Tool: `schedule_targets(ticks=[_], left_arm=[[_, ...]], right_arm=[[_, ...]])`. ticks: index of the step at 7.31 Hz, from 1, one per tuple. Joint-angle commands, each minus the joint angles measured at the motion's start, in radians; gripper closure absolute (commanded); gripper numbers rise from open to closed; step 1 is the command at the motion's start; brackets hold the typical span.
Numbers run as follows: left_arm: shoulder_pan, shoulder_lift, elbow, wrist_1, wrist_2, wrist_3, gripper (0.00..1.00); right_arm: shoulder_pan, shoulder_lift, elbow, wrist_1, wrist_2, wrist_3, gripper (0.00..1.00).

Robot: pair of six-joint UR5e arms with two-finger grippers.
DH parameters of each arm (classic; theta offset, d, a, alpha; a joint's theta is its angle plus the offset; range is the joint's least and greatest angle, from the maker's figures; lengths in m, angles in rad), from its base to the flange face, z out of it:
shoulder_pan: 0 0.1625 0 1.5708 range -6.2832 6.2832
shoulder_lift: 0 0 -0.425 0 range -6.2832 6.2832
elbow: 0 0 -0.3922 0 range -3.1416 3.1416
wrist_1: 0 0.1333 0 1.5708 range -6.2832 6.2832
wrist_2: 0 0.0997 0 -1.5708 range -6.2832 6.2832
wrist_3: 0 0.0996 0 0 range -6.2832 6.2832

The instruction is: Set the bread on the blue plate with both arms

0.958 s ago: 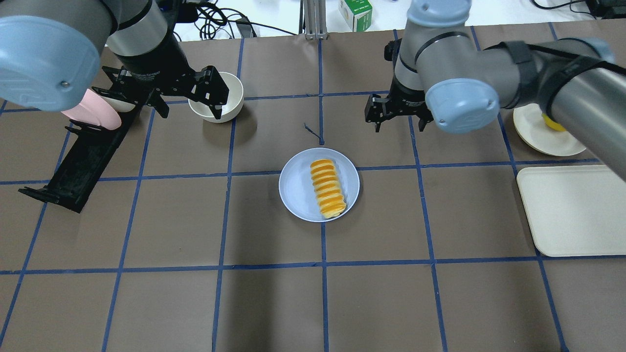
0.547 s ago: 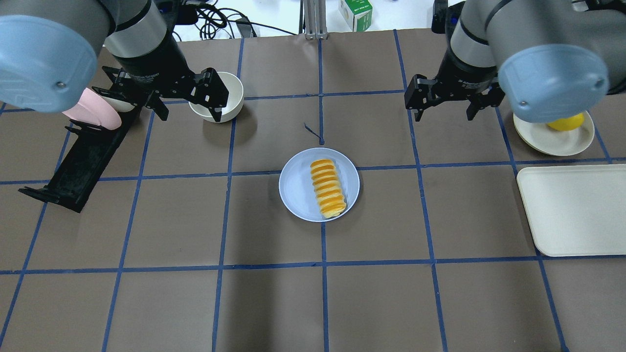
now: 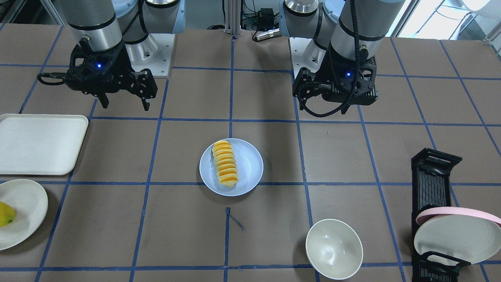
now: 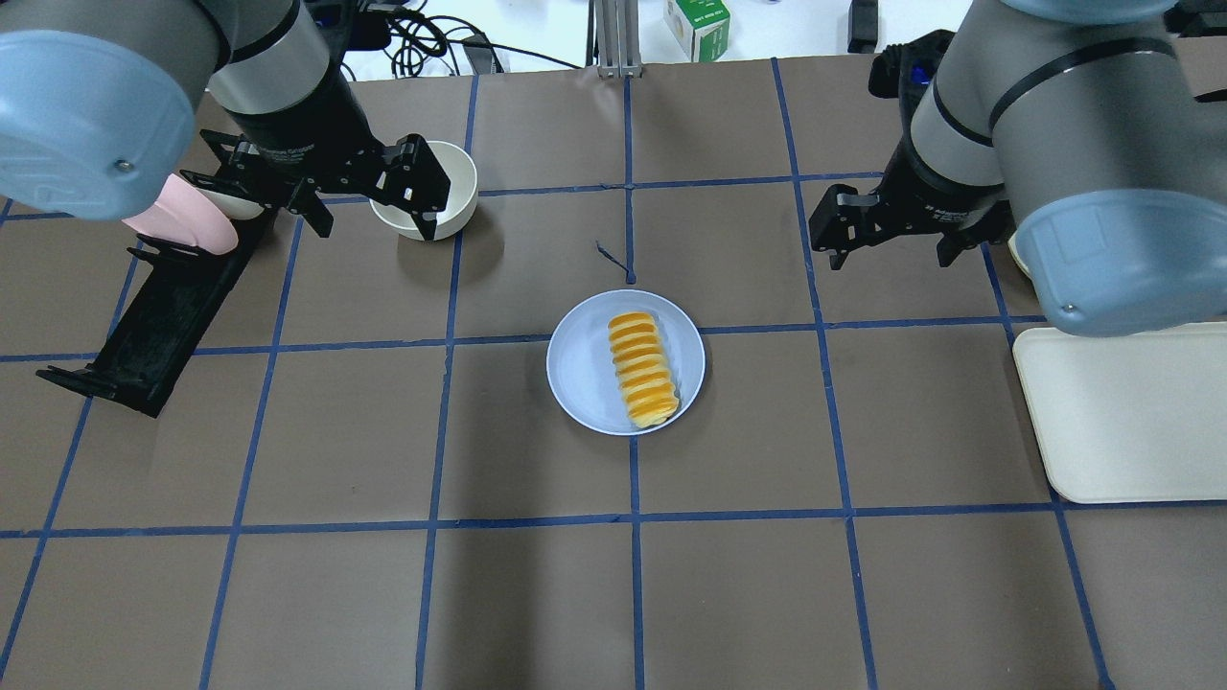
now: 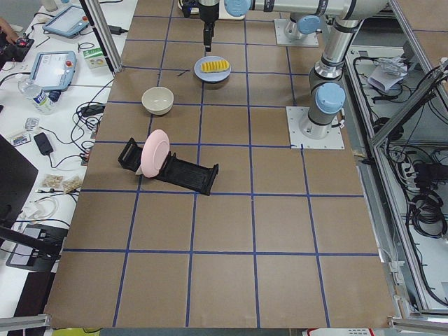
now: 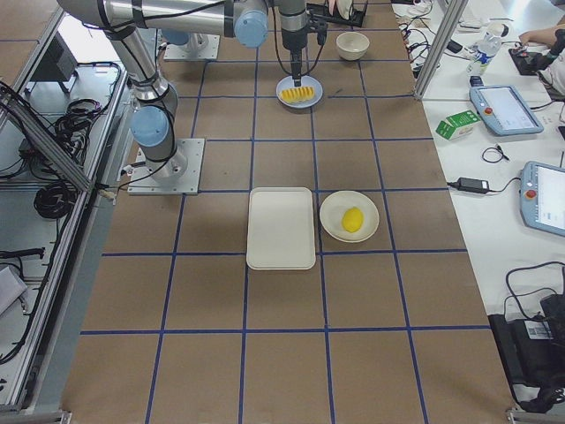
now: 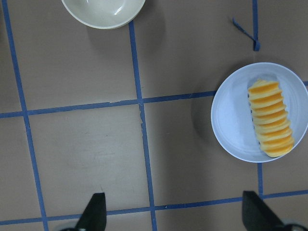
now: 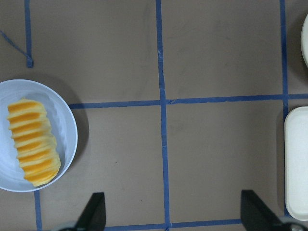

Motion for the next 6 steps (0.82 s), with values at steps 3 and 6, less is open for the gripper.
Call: schedule_targets(ticks=[3, 6], left_arm=[[0.002, 0.0, 0.002, 0.001, 0.002, 0.004, 0.0], [0.008, 0.001, 0.0, 0.0, 0.002, 0.007, 0.0]], right_arm=[[0.001, 0.006, -0.014, 0.012, 0.002, 0.0, 0.0], [0.001, 0.006, -0.011, 0.069, -0.001, 0.0, 0.0]])
